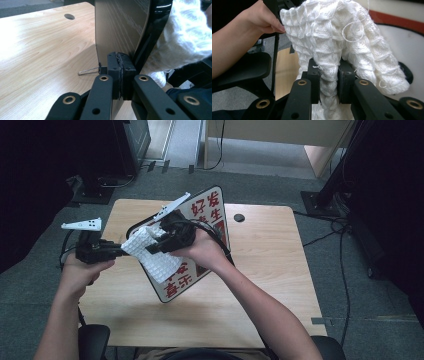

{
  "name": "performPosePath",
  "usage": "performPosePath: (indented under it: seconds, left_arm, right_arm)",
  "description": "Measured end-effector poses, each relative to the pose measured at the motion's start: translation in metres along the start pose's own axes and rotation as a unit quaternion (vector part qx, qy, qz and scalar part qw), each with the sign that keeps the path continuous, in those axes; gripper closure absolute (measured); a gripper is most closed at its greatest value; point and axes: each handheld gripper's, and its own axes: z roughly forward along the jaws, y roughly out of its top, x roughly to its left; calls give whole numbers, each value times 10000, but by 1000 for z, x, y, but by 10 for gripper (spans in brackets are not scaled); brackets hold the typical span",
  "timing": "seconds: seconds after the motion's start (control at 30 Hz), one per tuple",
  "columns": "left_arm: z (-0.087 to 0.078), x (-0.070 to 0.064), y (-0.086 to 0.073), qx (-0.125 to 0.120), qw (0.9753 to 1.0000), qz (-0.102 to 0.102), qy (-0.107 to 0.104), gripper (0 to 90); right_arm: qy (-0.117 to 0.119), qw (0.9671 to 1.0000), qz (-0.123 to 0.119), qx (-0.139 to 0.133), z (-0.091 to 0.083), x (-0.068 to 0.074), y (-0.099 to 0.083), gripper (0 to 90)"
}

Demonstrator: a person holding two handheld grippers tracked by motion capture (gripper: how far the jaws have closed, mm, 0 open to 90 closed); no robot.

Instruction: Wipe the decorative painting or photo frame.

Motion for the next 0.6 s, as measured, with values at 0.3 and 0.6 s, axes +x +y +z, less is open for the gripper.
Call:
performPosePath:
  seconds: [0.3,0.6]
  left_arm:
    - [0,0,0,-15,10000,15,2,890]
    - [1,0,0,19,10000,-4,-7,893]
  right_arm:
    - [-3,10000,-74,24,4,0,-7,763]
    - [17,10000,-84,29,8,-1,-17,764]
